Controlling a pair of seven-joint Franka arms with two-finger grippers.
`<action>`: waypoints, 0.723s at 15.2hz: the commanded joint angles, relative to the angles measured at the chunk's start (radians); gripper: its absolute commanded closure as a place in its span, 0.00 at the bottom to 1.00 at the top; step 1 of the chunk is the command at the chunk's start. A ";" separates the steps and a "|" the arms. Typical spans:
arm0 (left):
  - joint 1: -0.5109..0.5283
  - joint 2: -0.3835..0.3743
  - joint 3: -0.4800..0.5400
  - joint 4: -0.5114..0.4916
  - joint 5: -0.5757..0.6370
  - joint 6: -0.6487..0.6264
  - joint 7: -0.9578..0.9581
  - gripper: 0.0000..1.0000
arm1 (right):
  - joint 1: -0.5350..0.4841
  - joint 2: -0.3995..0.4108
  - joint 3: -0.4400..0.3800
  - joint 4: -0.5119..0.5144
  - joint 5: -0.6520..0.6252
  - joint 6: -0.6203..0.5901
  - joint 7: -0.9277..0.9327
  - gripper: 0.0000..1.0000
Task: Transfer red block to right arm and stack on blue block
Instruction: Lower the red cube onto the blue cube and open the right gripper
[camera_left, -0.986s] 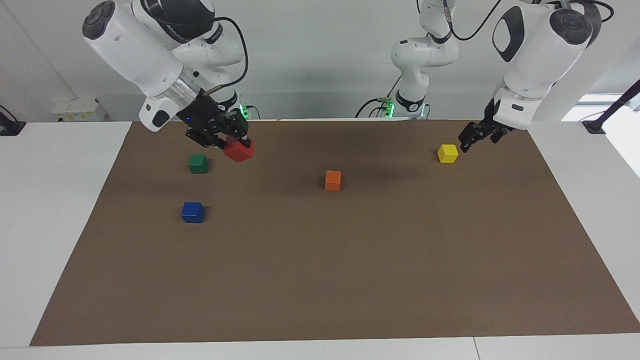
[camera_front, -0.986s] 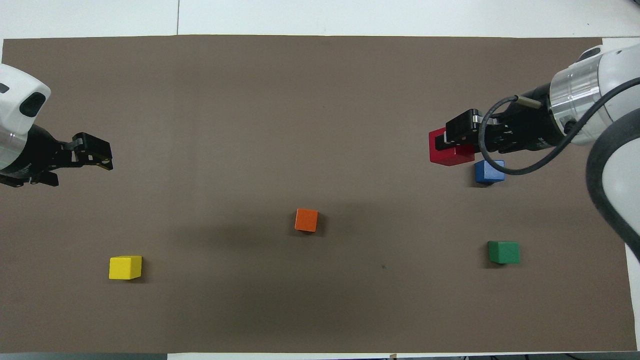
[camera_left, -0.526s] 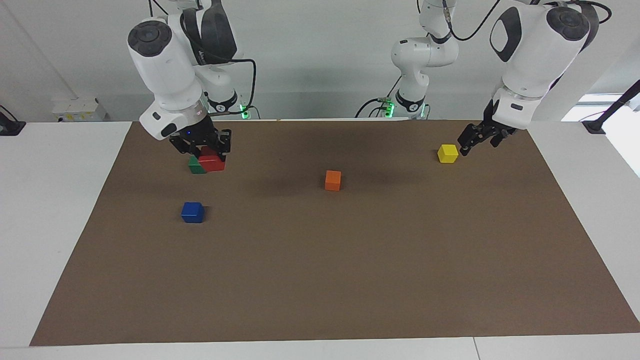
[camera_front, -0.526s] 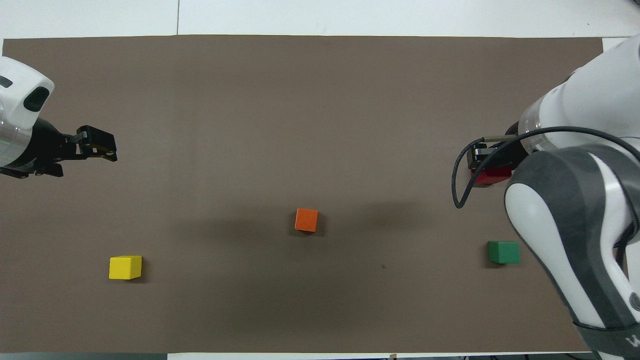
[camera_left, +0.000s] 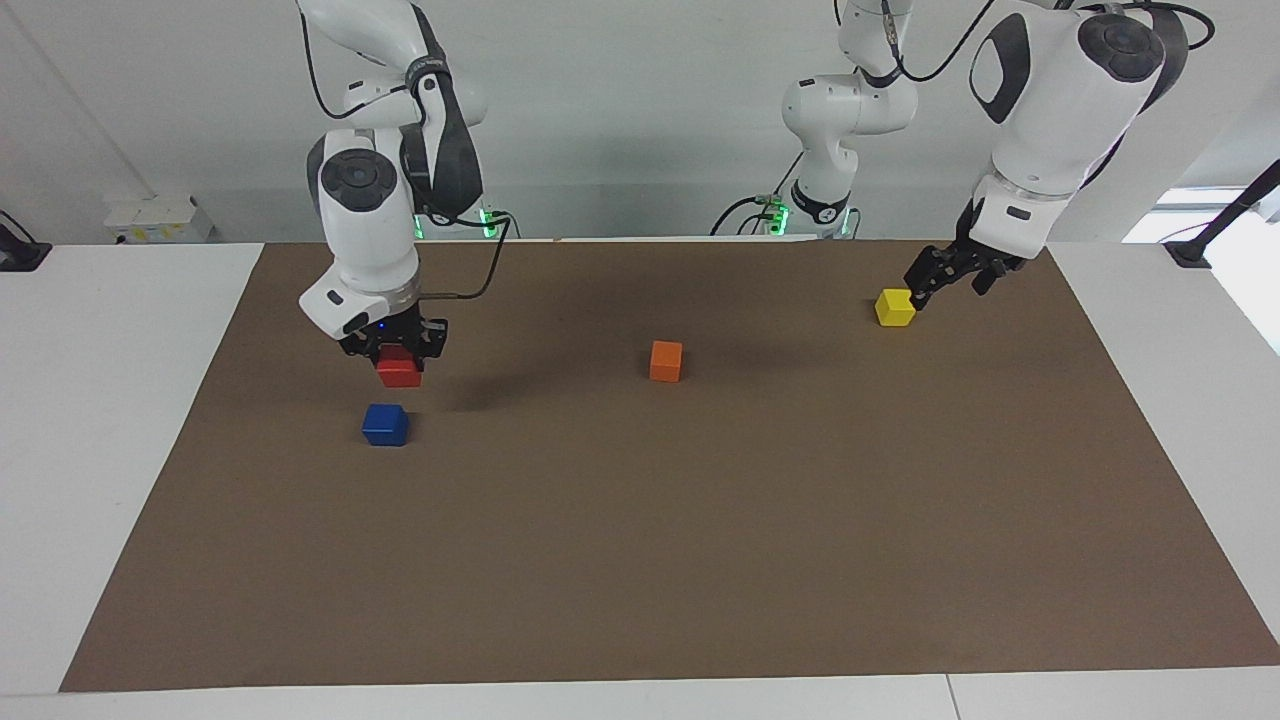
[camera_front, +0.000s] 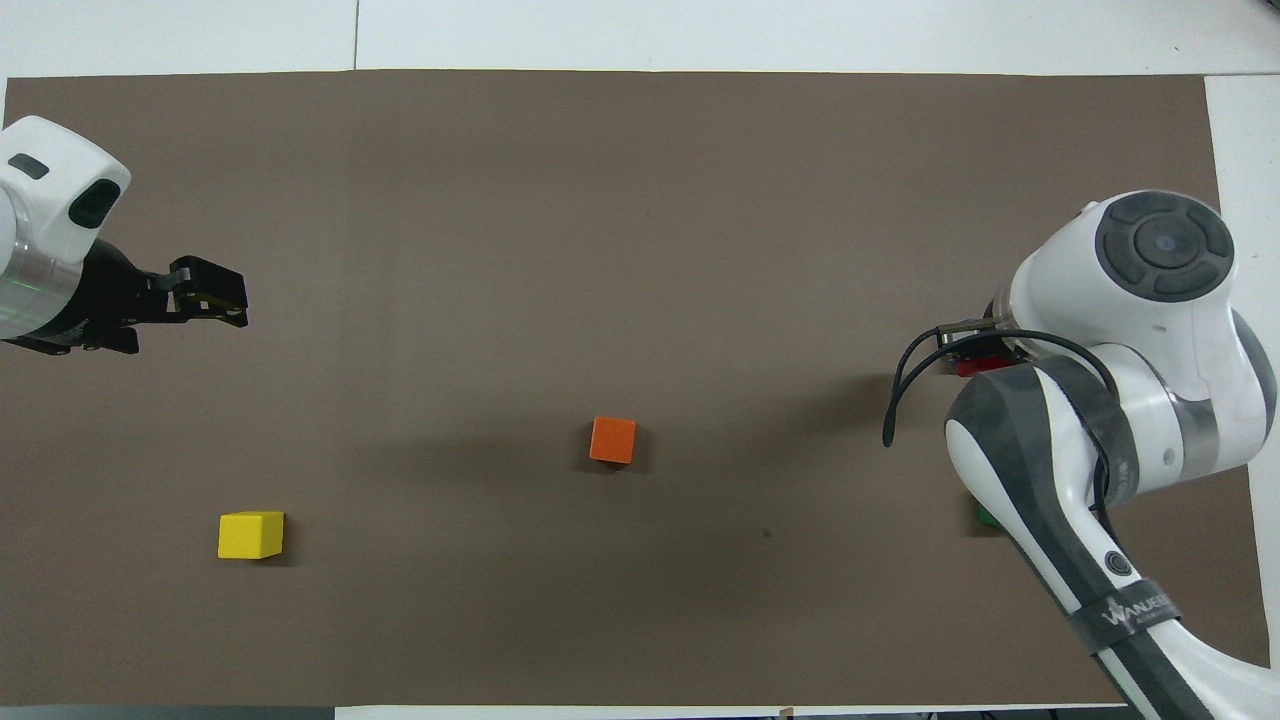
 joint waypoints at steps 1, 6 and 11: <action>-0.017 -0.015 0.010 -0.007 -0.014 -0.024 0.023 0.00 | -0.061 -0.016 0.008 -0.089 -0.038 0.107 -0.006 1.00; -0.019 -0.010 0.007 0.013 -0.014 -0.014 0.022 0.00 | -0.092 0.018 0.008 -0.114 -0.038 0.211 -0.003 1.00; -0.020 -0.012 0.003 0.013 -0.014 -0.019 0.022 0.00 | -0.112 0.018 0.008 -0.144 -0.038 0.274 -0.002 1.00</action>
